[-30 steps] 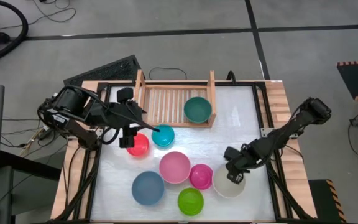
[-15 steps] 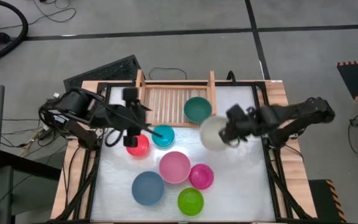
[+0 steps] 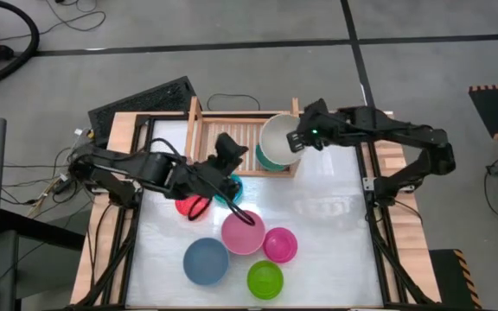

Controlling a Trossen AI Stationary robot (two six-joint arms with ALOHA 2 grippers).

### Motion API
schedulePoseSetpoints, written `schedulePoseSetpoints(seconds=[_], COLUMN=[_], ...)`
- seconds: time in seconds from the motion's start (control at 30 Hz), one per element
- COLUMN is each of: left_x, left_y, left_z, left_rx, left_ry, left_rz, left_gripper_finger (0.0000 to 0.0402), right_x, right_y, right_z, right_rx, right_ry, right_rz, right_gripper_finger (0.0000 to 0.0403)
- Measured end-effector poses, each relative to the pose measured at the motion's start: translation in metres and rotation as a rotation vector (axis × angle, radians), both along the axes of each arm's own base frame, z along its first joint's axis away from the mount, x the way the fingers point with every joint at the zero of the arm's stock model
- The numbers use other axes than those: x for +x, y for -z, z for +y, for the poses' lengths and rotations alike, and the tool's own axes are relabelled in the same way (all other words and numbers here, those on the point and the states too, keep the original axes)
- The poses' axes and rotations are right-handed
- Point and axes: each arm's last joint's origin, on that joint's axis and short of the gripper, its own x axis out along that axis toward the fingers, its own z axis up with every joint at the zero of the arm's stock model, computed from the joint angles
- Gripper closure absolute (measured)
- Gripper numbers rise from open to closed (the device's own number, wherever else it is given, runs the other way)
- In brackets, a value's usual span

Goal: Place and stack bowls onto a shelf
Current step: Stack the white bowl on top of the green bowl on the shelf

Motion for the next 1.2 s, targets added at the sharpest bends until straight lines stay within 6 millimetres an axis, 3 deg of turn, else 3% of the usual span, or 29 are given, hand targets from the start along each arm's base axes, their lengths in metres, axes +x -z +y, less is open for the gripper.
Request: schedulePoseSetpoints(seconds=[0.13,0.4,0.73,0.87,1.2], left_x=[0.012,0.016,0.015,0.01,0.009], left_y=[0.017,0.051,0.055,0.061,0.064], left_z=[0.005,0.013,0.03,0.033,0.034], left_rx=[0.074,0.131,0.115,0.11,0.105], left_ry=[0.012,0.081,0.078,0.096,0.114], left_rz=[0.027,0.223,0.293,0.38,0.418], left_gripper_finger=[0.0194,0.0194,0.0198,0.0235,0.0384], right_x=[0.017,0.041,0.055,0.055,0.057], right_y=[0.003,0.0,-0.006,-0.007,-0.008], right_z=[-0.003,-0.004,0.002,0.002,0.004], right_rx=[-0.006,-0.031,-0.033,-0.035,-0.054], right_ry=[-0.031,-0.092,-0.159,-0.162,-0.181], right_rz=[0.031,0.052,0.034,0.023,0.022], right_gripper_finger=[0.0377,0.0377,0.0377,0.0377,0.0377])
